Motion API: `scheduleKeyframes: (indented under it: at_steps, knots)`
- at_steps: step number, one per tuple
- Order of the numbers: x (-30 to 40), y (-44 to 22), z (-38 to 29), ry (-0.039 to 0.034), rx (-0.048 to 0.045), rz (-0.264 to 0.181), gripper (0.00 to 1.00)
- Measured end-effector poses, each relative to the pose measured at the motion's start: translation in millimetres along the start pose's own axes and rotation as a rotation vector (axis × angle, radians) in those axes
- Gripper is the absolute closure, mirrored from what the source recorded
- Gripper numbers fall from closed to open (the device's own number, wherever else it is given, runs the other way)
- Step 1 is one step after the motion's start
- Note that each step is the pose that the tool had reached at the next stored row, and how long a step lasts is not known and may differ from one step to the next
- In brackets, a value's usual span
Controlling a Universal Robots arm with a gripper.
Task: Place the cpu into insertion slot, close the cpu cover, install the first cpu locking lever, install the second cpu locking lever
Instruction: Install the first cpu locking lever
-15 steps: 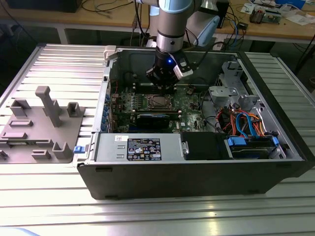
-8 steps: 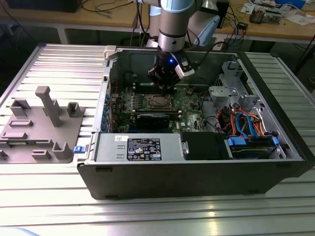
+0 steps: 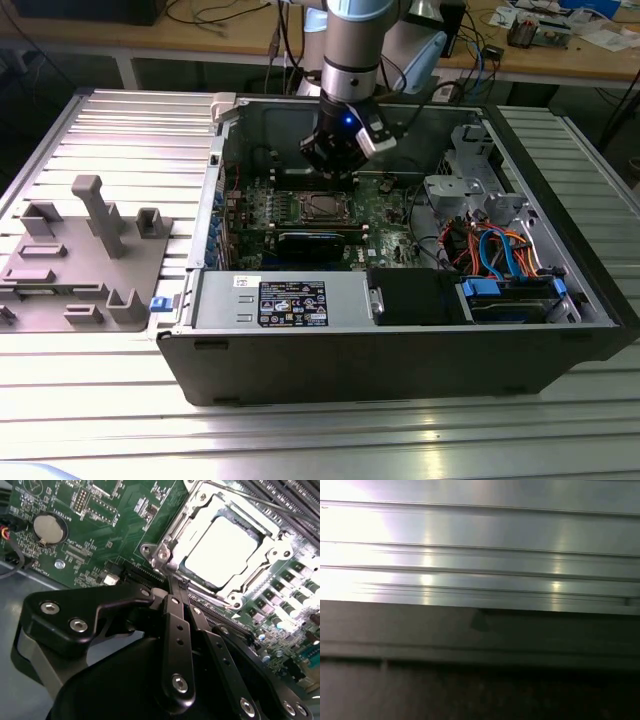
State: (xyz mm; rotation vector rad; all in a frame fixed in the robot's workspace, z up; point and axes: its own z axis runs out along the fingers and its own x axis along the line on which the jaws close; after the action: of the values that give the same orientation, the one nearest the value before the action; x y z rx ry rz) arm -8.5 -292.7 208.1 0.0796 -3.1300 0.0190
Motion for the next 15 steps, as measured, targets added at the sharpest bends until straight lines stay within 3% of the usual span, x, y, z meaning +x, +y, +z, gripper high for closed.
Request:
scheduleKeyframes:
  at_steps: [2, 5, 10, 15]
  knots:
    - [0.1, -2.8, 0.0, 0.0003, 0.0032, 0.0, 0.89]
    - [0.6, -12.4, 0.1, 0.0006, 0.0114, 0.0, 0.89]
    - [1.4, -28.9, 0.4, 0.0006, 0.0131, 0.0, 0.89]
    - [1.7, -33.4, -1.1, 0.0009, 0.0146, 0.0, 0.89]
